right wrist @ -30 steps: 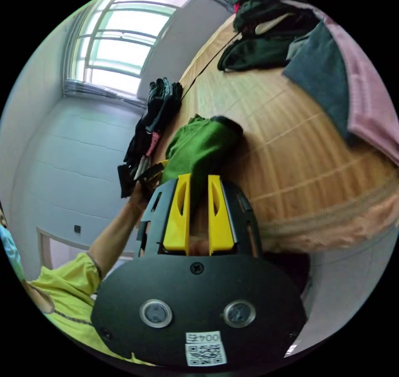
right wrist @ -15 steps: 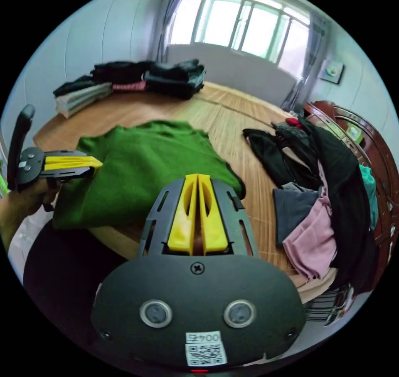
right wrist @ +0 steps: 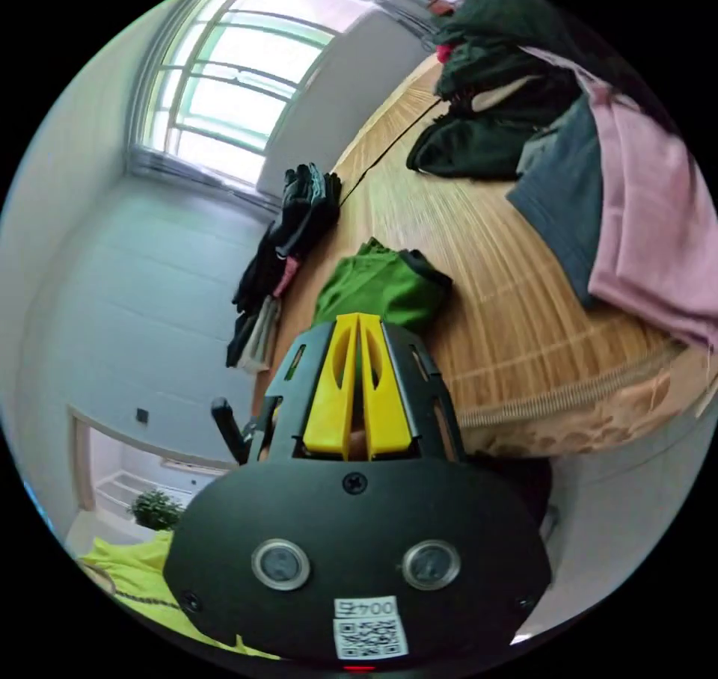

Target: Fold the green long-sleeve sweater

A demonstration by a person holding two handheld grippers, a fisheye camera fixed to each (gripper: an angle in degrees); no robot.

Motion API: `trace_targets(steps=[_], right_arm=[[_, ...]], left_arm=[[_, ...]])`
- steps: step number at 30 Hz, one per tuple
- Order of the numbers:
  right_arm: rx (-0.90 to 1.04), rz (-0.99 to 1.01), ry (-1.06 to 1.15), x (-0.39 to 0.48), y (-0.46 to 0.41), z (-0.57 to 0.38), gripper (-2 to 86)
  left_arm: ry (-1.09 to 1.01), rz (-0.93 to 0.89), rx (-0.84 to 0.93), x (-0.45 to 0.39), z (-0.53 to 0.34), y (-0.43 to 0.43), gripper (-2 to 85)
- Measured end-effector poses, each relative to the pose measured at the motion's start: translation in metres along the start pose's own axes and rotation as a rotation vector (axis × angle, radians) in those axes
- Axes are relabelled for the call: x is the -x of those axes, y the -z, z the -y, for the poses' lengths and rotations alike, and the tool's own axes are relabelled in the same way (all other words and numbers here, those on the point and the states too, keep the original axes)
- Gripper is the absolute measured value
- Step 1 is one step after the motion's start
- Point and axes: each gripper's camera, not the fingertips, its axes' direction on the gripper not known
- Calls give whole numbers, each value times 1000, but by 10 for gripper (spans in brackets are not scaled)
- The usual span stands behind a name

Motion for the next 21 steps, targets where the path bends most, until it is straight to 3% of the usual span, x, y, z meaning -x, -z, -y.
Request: trace_targets(steps=[5,11,21], right_arm=[[87,72,-98,-50,-3,-34,62],[103,178,-116,-86,11,-27,83],[162,161,-15,-77,7,-39,79]], left_arm=[[340,-143,-79,49,-25,39,9],[615,-119,-218,73,-115,66,50],[817,-423,-215,125,-179,48,94]])
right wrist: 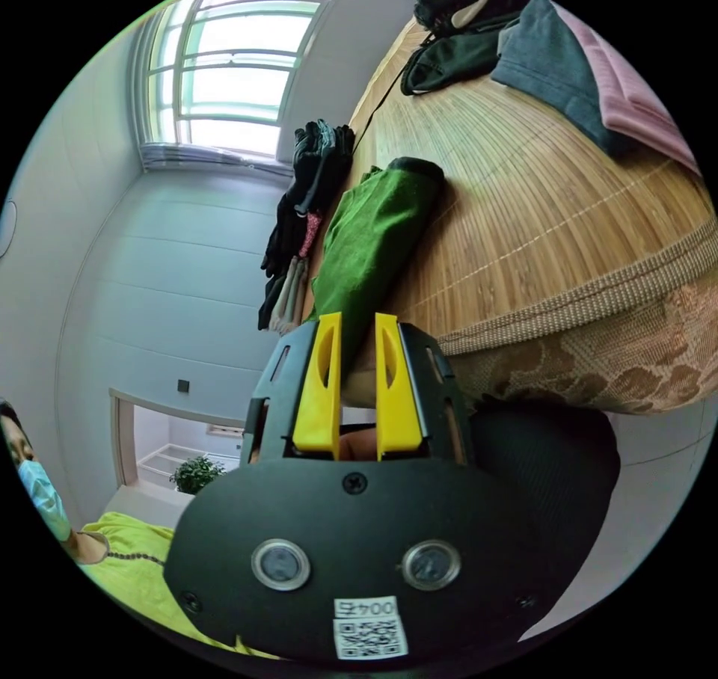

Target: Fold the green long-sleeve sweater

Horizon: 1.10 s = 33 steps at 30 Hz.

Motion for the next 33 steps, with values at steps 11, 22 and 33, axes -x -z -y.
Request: trace_targets(steps=[11,22,33], right_arm=[[-2,21,-10,-4,13,-13,64],[-12,16,-20,-3,19,-23,52],[-52,-66,23,13,22,-35,48]], left_arm=[[88,-226,80,44,28,-8,107],[30,-107,75,36,43,2,51],[-335,230,-109,-57,160,-7,13]])
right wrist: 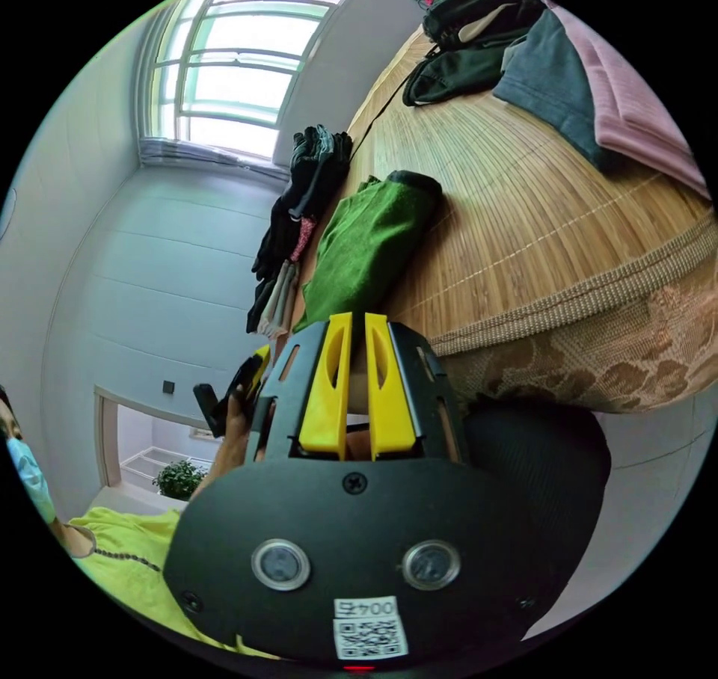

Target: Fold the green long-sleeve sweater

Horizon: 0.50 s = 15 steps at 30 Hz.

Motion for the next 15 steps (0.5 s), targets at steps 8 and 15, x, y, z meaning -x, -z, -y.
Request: trace_targets(steps=[8,15], right_arm=[[-40,9,-6,-3,15,-2,54],[-53,84,-62,-15,19,2,90]], left_arm=[[116,84,216,32,50,-90,15],[207,-60,105,31,-14,-22,73]])
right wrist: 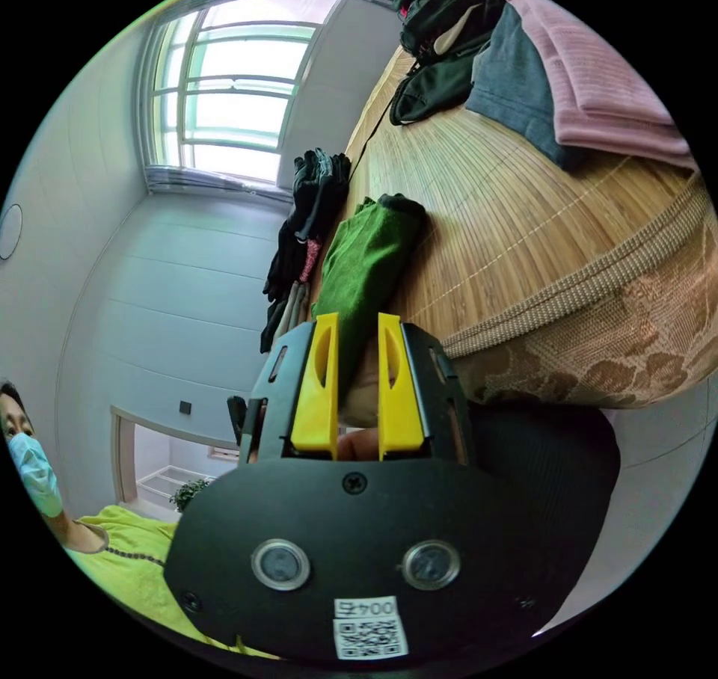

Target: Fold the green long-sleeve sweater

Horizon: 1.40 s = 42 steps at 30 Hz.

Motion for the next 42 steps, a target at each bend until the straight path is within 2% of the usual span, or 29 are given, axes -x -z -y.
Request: trace_targets(steps=[5,10,19,22,26,31,37,42], right_arm=[[30,-20,14,5,-7,1,97],[40,-21,21,6,-6,2,96],[41,1,25,6,-1,2,89],[49,0,33,7,-1,3,88],[52,0,30,6,0,6,86],[47,-34,36,9,-1,8,99],[64,-29,25,6,-1,13,115],[69,-8,9,2,-2,18,112]], left_arm=[[48,-4,-47,10,-71,11,111],[23,-27,5,3,-95,-6,148],[83,-108,-4,4,-115,-19,186],[165,-123,-10,7,-112,-13,170],[135,0,-17,-14,-106,11,72],[85,83,22,-30,-100,18,57],[231,-47,-99,-3,-131,50,115],[276,-143,-11,9,-145,52,154]])
